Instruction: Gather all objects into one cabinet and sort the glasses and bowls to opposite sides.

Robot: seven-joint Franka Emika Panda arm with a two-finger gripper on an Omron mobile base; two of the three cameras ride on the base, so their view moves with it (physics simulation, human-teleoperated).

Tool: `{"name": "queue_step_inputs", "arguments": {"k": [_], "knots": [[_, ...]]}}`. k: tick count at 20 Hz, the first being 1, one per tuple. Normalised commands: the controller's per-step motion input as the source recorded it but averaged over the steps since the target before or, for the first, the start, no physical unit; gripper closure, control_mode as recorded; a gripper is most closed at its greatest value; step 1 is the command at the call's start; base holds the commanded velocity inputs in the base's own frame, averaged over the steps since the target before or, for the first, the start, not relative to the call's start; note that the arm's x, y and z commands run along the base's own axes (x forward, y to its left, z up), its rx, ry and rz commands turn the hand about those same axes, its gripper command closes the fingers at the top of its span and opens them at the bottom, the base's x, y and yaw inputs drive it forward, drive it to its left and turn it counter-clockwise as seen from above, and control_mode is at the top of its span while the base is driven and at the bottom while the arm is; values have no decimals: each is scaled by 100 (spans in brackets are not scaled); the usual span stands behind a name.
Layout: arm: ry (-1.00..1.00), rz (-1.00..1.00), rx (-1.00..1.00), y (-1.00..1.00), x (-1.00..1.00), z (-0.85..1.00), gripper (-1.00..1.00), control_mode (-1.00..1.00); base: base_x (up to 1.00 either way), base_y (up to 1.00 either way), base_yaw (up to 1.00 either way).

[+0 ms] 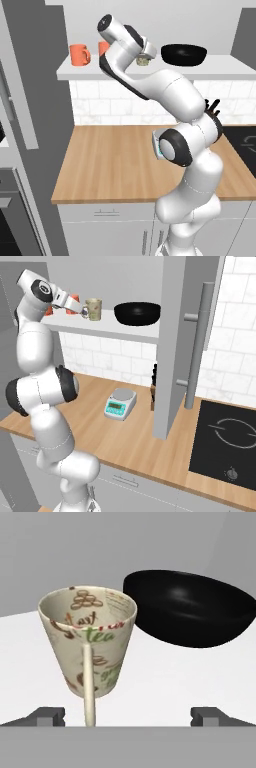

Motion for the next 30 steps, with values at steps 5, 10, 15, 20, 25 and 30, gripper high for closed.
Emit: {"name": "queue_step_inputs", "arguments": {"k": [5, 10, 15, 20, 25, 30], "knots": [[0, 0, 0, 0, 19, -1, -100, -100, 0, 0, 0], [0, 0, 0, 0, 25, -4, -100, -100, 0, 0, 0], [0, 0, 0, 0, 19, -4, -100, -100, 0, 0, 0], [0, 0, 0, 8, 16, 0, -100, -100, 0, 0, 0], [0, 0, 0, 3, 11, -3, -100, -100, 0, 0, 0], [0, 0, 0, 0, 13, -10, -100, -100, 0, 0, 0]]}}
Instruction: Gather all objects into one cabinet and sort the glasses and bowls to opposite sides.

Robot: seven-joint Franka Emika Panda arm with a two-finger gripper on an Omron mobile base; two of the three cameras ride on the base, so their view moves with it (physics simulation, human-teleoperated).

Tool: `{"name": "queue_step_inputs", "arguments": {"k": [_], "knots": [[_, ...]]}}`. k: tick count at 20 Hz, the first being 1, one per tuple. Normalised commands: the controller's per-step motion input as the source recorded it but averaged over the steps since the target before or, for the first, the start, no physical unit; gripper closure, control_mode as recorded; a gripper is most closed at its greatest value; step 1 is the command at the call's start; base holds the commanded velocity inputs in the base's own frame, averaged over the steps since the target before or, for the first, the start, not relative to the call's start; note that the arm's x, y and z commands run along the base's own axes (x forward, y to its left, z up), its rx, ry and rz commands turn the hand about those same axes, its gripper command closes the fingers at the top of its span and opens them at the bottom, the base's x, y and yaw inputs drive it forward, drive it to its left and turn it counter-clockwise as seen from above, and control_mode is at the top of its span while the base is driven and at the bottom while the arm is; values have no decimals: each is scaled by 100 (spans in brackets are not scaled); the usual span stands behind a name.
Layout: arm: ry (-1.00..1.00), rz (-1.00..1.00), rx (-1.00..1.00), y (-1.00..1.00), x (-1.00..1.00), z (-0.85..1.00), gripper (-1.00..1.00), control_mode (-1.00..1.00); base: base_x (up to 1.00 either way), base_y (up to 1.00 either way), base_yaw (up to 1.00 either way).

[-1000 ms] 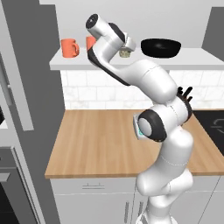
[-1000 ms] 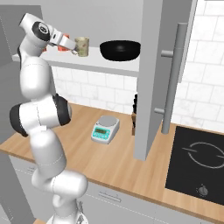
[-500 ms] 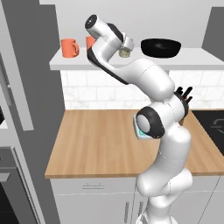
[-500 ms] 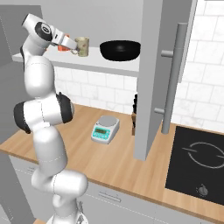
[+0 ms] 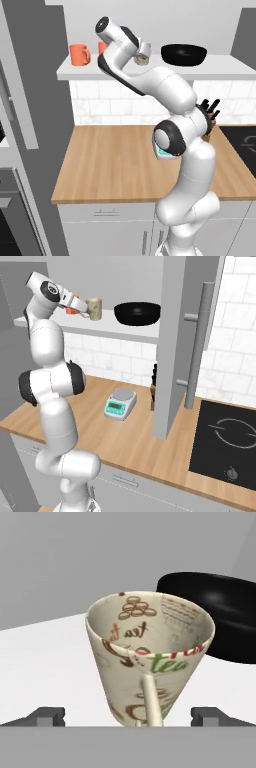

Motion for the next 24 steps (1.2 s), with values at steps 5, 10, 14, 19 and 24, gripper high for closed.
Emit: {"name": "queue_step_inputs", "arguments": {"k": [5, 10, 14, 19, 24], "knots": [[0, 0, 0, 0, 7, -18, 100, -100, 0, 0, 0], [-3, 0, 0, -5, 2, -5, 100, -100, 0, 0, 0], [-10, 0, 1, -17, 0, 0, 100, -100, 0, 0, 0], [-17, 3, 5, 0, -19, 0, 100, -100, 0, 0, 0], [-10, 6, 3, 13, -24, 0, 100, -100, 0, 0, 0]]}}
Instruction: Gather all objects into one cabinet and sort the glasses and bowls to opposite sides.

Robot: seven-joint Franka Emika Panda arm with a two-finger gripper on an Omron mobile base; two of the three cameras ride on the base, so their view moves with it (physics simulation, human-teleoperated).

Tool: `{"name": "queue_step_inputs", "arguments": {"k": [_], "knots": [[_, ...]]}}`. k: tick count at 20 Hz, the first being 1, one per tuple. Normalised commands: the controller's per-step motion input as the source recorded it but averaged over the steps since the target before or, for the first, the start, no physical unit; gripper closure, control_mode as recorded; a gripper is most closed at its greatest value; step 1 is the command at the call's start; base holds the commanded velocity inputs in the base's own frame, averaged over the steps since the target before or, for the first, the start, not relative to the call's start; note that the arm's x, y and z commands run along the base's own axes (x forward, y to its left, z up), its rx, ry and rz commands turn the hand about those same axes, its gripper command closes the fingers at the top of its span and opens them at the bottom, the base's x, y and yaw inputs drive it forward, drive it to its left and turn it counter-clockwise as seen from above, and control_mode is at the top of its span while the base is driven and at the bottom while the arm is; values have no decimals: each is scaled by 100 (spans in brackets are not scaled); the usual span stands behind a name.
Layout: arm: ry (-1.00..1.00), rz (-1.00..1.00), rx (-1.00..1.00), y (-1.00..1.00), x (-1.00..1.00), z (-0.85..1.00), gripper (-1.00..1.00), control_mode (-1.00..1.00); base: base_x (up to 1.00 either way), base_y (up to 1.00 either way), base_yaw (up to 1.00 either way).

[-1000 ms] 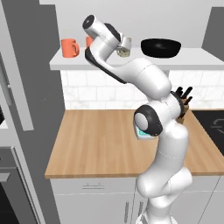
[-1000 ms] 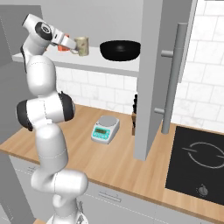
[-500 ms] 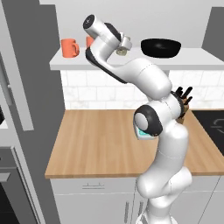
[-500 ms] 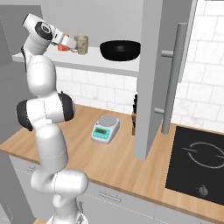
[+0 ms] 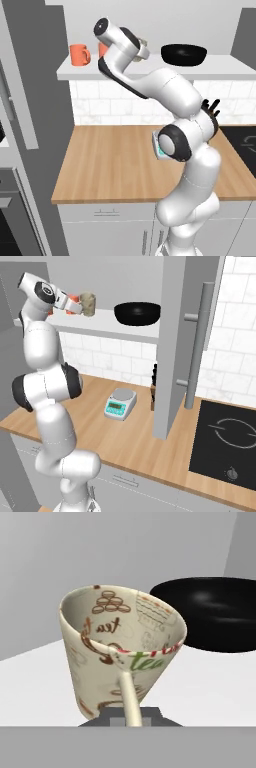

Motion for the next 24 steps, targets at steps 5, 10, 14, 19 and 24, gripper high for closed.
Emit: {"name": "queue_step_inputs", "arguments": {"k": [5, 10, 14, 19, 24], "knots": [[0, 6, 0, 41, -30, 0, 100, -100, 0, 0, 0], [4, 5, 0, 41, -5, 0, 100, -100, 0, 0, 0], [14, 5, 0, 63, 0, 0, 100, -100, 0, 0, 0], [14, 6, 0, 77, 6, 3, 100, -100, 0, 0, 0], [9, 7, 0, 72, 7, 11, 100, -100, 0, 0, 0]]}}
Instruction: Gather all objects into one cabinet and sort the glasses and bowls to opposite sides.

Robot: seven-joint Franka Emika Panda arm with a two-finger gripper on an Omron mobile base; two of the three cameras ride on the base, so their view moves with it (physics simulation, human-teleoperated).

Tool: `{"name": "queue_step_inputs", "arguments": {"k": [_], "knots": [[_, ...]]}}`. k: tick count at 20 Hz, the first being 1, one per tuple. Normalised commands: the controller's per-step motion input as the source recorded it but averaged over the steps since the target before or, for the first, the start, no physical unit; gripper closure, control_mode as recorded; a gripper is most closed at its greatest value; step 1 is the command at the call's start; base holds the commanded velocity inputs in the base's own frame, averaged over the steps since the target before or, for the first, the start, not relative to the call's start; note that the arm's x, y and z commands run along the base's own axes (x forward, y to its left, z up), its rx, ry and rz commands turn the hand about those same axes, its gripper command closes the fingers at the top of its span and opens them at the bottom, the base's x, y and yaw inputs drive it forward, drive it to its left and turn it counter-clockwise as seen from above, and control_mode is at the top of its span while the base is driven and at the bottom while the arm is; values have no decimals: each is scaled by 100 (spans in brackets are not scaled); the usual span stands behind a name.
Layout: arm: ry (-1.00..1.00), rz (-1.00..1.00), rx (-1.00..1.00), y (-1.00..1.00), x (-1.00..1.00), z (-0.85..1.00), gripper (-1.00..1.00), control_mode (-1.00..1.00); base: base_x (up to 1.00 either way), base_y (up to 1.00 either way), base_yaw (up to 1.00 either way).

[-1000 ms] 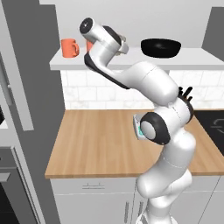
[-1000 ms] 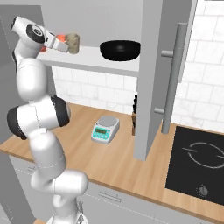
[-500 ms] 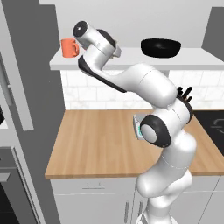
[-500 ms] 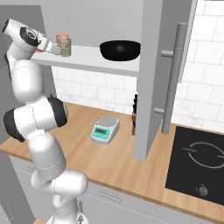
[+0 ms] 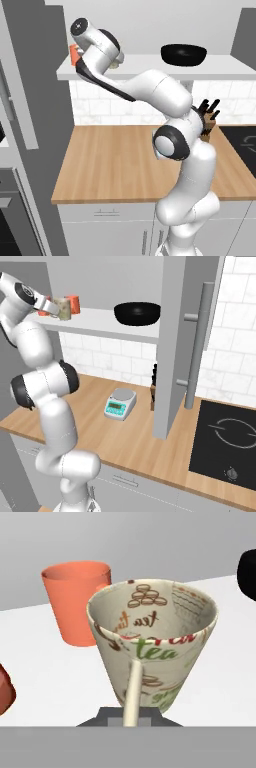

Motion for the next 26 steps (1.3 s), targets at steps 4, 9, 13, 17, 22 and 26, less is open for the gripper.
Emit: {"name": "queue_step_inputs", "arguments": {"k": [4, 9, 13, 17, 22, 26], "knots": [[2, 6, 0, 57, 0, 0, 100, -100, 0, 0, 0], [0, 7, 0, 35, 12, 0, 100, -100, 0, 0, 0], [0, 7, 1, 0, 29, 0, 100, -100, 0, 0, 0], [0, 7, 0, 0, 11, 0, 100, -100, 0, 0, 0], [0, 6, 0, 0, 1, 0, 100, -100, 0, 0, 0], [0, 4, 0, -10, 0, -8, -100, -100, 0, 0, 0]]}}
